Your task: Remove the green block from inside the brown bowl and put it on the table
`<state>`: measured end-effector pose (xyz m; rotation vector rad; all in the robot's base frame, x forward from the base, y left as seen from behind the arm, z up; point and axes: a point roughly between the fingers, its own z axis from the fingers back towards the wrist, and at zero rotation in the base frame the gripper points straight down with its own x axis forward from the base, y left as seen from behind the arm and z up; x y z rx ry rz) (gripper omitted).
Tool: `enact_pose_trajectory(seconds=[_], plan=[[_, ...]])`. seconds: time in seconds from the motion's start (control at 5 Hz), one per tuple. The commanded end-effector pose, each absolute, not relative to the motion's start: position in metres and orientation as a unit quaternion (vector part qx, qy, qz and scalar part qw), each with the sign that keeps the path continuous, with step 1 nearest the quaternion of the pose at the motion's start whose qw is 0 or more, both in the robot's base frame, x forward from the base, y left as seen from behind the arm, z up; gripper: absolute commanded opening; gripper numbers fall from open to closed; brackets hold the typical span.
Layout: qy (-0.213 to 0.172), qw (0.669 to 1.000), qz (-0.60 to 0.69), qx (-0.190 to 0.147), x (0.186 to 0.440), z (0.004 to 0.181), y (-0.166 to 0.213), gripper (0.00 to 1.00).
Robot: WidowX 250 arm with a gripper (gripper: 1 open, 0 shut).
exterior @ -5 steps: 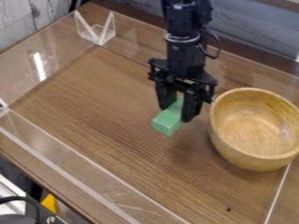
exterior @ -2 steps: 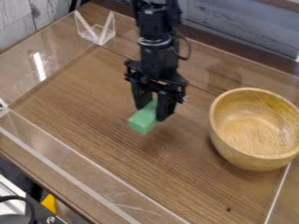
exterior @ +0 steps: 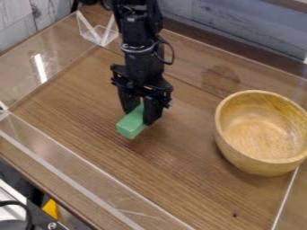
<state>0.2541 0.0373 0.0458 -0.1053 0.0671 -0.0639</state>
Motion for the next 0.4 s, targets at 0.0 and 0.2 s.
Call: enact_pose_trajectory(seconds=[0.0, 0.2], plan=[[0.008, 0.999, -0.025, -0.048, 0.2585, 0.0585, 0.04, 0.0], [0.007, 0.999, -0.02, -0.049, 0.2585, 0.0595, 0.0391, 0.0]])
